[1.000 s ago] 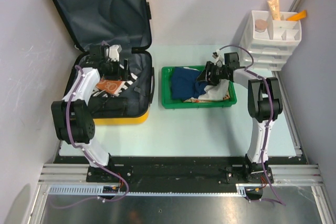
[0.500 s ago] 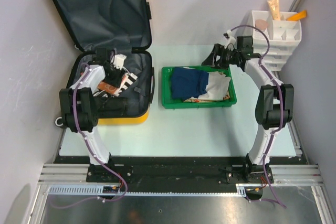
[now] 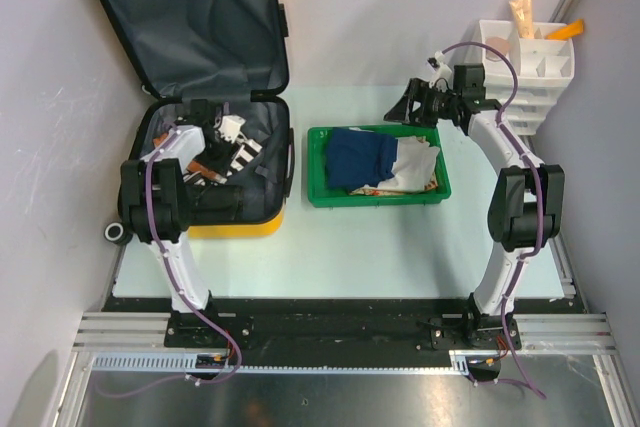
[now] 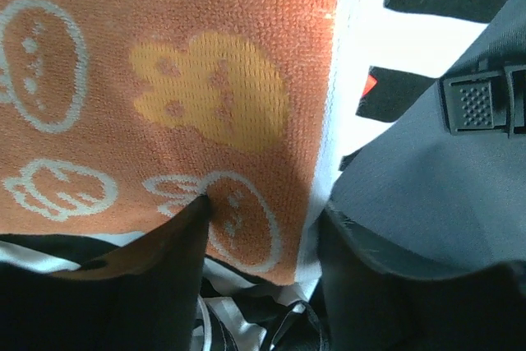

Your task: Open, take out, and arrange the luggage

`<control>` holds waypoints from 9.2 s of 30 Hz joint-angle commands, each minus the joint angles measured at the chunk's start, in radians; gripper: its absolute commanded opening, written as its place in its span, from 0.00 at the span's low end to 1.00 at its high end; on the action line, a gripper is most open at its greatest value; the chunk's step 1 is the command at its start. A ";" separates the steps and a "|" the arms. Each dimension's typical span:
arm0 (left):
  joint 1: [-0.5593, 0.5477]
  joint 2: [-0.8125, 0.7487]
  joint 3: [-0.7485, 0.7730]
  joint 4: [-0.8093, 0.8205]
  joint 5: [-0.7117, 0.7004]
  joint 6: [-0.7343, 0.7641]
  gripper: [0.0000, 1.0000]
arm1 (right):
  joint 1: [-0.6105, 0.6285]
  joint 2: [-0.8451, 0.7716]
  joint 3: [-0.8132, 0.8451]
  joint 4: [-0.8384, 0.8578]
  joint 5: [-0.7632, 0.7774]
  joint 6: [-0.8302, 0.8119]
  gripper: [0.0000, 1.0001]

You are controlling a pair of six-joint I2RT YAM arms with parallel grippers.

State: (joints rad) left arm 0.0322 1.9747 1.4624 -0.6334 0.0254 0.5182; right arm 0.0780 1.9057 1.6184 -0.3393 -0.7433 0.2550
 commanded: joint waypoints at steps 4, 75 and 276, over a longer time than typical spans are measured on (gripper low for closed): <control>0.000 -0.083 0.053 -0.049 0.042 0.002 0.52 | 0.000 -0.004 0.052 0.016 -0.031 0.012 0.83; -0.379 -0.142 0.242 0.037 0.555 -0.681 0.00 | 0.391 0.201 0.126 0.427 0.081 0.716 0.95; -0.058 -0.379 -0.063 -0.110 0.452 -0.135 1.00 | -0.142 -0.086 -0.451 0.527 -0.008 0.116 1.00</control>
State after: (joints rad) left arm -0.0467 1.6066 1.4059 -0.6724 0.5297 0.3214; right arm -0.0502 1.8683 1.1614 0.1883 -0.7723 0.4366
